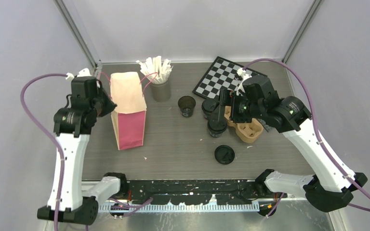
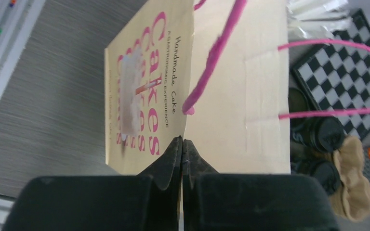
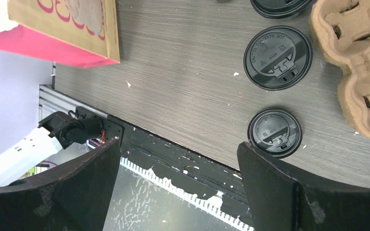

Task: Pack the takeout coffee

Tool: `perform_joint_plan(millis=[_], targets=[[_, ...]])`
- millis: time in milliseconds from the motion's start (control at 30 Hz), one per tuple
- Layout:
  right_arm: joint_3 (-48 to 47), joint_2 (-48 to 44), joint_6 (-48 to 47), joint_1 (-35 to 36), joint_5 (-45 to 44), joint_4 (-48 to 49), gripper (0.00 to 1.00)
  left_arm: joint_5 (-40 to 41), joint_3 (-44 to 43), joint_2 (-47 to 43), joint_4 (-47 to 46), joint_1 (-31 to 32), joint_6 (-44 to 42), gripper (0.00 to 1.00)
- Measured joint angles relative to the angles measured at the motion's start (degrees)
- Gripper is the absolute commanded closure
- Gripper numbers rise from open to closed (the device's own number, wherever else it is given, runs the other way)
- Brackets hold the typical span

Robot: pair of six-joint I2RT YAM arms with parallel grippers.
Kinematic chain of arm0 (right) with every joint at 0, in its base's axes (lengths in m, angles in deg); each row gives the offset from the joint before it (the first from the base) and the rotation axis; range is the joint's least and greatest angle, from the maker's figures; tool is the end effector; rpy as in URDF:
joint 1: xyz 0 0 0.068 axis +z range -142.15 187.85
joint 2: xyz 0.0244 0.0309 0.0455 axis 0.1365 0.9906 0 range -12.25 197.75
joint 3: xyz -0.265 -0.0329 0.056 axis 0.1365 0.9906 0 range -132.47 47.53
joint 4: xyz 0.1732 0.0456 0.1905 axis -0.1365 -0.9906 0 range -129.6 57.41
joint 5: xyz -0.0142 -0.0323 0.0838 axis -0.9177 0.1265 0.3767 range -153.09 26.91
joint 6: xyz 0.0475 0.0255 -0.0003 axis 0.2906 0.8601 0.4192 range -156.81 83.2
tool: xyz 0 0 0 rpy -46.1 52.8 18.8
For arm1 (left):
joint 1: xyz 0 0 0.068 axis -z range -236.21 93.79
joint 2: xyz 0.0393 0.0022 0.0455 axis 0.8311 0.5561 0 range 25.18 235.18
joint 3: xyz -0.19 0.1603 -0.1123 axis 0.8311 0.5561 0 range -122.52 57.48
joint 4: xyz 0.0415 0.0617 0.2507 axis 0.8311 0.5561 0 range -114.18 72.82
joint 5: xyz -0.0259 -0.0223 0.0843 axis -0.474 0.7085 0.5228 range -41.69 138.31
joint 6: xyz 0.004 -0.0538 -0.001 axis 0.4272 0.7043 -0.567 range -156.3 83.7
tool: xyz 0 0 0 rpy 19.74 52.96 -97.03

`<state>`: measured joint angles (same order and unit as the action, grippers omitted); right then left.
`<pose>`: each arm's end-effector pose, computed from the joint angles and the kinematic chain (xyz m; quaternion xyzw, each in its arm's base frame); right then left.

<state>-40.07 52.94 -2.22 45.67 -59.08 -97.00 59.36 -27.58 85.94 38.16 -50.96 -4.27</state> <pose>0.1518 0.1211 0.4288 -0.0400 0.9122 0.2659 0.3091 0.1755 -0.0093 0.4322 -0.2483 0.8607 -0.0573 0.4408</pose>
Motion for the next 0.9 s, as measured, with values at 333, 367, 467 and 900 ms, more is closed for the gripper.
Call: perform_joint_plan(millis=[333,367,467,900], targets=[[-2.2,1.8,-2.1,0.0,0.0,-0.2,0.05,-15.2,5.3,-14.1,5.7,0.0,9.2,1.0],[-2.2,1.8,-2.3,0.0,0.0,-0.3,0.05,-16.0,5.9,-15.0,6.1,0.0,9.9,1.0],[-2.4,2.2,-3.5,0.0,-0.2,-0.7,0.05,-18.2,7.9,-17.9,7.5,0.0,12.4,1.0],[-4.8,5.4,-5.3,0.0,-1.4,-1.1,0.05,-26.4,12.6,-18.9,6.1,0.0,16.6,1.0]])
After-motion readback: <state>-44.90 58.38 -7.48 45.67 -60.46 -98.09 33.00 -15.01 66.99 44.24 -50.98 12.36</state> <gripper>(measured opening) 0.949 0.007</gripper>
